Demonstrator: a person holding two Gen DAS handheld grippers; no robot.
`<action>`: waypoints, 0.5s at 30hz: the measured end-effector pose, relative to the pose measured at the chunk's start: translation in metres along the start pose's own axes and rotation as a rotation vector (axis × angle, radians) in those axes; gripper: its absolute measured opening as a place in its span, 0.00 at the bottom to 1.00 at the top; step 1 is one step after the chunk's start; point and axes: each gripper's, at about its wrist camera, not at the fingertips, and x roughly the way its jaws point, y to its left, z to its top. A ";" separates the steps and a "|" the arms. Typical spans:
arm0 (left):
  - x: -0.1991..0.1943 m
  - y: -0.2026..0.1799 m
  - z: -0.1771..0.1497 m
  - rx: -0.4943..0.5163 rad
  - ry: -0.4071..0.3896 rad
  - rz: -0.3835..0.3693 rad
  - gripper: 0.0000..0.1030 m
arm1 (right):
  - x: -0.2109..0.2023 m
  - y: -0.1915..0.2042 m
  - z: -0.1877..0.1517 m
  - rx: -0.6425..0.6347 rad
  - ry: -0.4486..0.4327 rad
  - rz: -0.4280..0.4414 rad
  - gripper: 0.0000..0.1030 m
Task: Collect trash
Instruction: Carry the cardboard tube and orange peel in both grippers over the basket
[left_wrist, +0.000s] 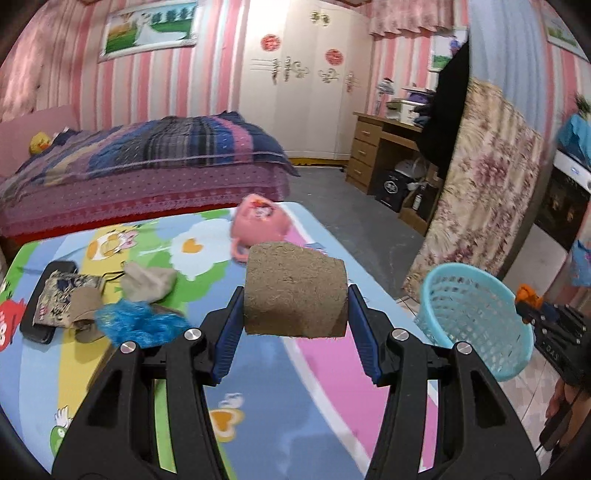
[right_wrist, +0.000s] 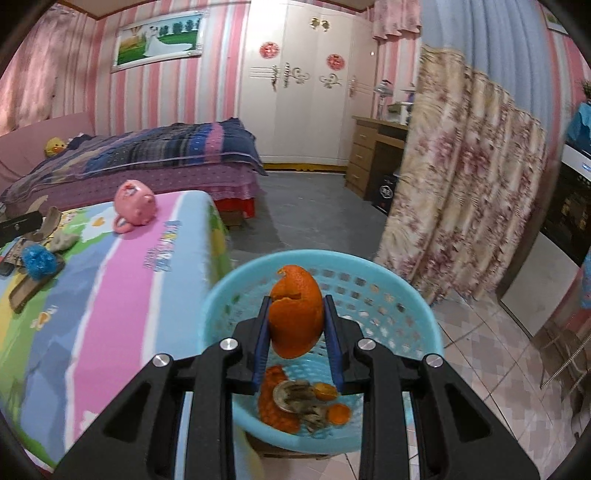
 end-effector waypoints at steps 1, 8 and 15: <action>0.001 -0.007 -0.002 0.016 0.000 -0.005 0.52 | 0.001 -0.007 -0.003 0.007 0.005 -0.010 0.27; 0.021 -0.030 -0.016 0.021 0.052 -0.090 0.52 | 0.004 -0.035 -0.018 0.061 0.013 -0.053 0.27; 0.048 -0.065 -0.027 0.069 0.087 -0.099 0.52 | 0.007 -0.053 -0.030 0.081 0.015 -0.060 0.27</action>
